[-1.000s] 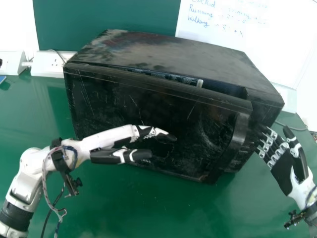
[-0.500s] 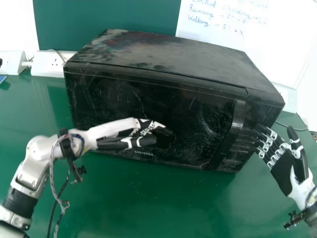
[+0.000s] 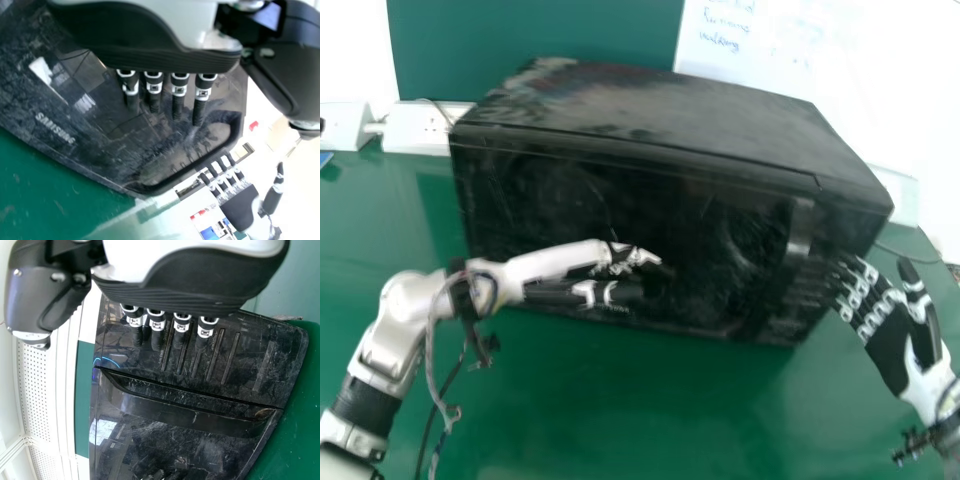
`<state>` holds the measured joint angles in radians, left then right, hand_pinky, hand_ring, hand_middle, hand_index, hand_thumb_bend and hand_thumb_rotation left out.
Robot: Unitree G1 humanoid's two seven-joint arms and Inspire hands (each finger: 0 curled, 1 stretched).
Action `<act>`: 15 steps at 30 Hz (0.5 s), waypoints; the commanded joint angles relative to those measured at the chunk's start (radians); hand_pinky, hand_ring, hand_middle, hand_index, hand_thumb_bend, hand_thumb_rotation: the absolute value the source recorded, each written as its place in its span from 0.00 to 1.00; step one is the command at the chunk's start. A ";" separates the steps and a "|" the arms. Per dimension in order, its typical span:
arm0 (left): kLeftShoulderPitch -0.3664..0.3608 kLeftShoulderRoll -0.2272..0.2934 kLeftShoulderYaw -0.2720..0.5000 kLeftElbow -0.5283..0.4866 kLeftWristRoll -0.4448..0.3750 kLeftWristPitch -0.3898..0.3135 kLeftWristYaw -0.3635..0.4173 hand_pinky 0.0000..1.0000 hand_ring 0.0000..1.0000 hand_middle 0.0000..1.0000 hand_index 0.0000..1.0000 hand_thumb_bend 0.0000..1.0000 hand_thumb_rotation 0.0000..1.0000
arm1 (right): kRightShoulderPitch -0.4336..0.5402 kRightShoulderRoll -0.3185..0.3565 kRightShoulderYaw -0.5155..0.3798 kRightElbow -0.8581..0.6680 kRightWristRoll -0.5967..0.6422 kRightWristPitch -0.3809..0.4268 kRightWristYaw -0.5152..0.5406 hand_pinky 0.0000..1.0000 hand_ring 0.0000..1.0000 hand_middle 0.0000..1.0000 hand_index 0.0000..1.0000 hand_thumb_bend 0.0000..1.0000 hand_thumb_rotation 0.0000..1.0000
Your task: Put biscuit inside oven
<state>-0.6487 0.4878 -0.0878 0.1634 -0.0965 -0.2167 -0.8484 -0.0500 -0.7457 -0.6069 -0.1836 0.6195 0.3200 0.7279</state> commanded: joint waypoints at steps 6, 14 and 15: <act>0.224 0.070 0.100 -0.270 -0.112 0.051 0.002 0.89 0.91 0.93 0.93 0.95 1.00 | 0.020 0.007 -0.013 -0.015 0.006 0.002 -0.020 1.00 1.00 1.00 1.00 0.87 1.00; 0.529 0.099 0.240 -0.583 -0.156 0.132 0.107 0.90 0.91 0.92 0.92 0.94 1.00 | 0.016 -0.001 -0.016 -0.015 0.010 0.012 -0.020 0.95 0.99 0.99 1.00 0.85 1.00; 0.567 0.109 0.260 -0.623 -0.139 0.136 0.119 0.90 0.91 0.92 0.92 0.94 1.00 | 0.015 -0.001 -0.017 -0.014 0.010 0.012 -0.020 0.95 0.99 0.99 1.00 0.86 1.00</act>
<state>-0.1318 0.5766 0.1424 -0.3974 -0.2488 -0.0944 -0.7518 -0.0423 -0.7453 -0.6154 -0.1898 0.6219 0.3286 0.7094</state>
